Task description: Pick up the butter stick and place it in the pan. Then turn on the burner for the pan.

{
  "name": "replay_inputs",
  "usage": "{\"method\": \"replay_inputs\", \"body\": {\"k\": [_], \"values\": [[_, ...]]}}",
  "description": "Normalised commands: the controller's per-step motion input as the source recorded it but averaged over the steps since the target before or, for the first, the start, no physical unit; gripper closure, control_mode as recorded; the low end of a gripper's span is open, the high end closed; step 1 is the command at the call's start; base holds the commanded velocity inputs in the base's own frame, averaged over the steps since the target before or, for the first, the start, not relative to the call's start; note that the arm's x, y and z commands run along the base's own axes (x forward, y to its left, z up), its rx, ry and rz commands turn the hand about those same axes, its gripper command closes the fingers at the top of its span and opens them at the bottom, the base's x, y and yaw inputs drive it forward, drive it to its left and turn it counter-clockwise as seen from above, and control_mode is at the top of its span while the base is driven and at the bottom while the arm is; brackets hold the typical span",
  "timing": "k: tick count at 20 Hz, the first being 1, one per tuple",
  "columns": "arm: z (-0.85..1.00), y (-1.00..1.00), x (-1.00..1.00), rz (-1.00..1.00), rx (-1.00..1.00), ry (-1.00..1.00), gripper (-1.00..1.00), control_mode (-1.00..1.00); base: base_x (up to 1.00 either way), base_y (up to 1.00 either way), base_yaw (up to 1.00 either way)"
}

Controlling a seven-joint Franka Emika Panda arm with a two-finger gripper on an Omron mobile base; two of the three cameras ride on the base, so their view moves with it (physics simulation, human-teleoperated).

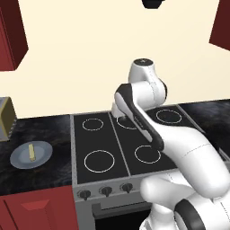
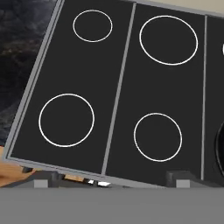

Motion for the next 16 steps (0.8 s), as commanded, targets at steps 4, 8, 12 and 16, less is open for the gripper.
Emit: {"method": "replay_inputs", "body": {"k": [4, 8, 12, 16], "values": [[-0.05, 0.91, 0.68, 0.00, 0.04, 0.05, -1.00, -1.00, 0.00, 0.00, 0.00], [-0.28, 0.90, 0.46, 0.00, 0.01, 0.04, -1.00, -1.00, 0.00, 0.00, 0.00], [-0.38, 0.70, 0.04, 0.11, 0.00, 0.12, -1.00, -1.00, 0.00, 0.00, 0.00], [-0.34, 0.81, 0.32, 0.05, 0.00, 0.10, -1.00, -1.00, 0.00, 0.00, 0.00]]}}
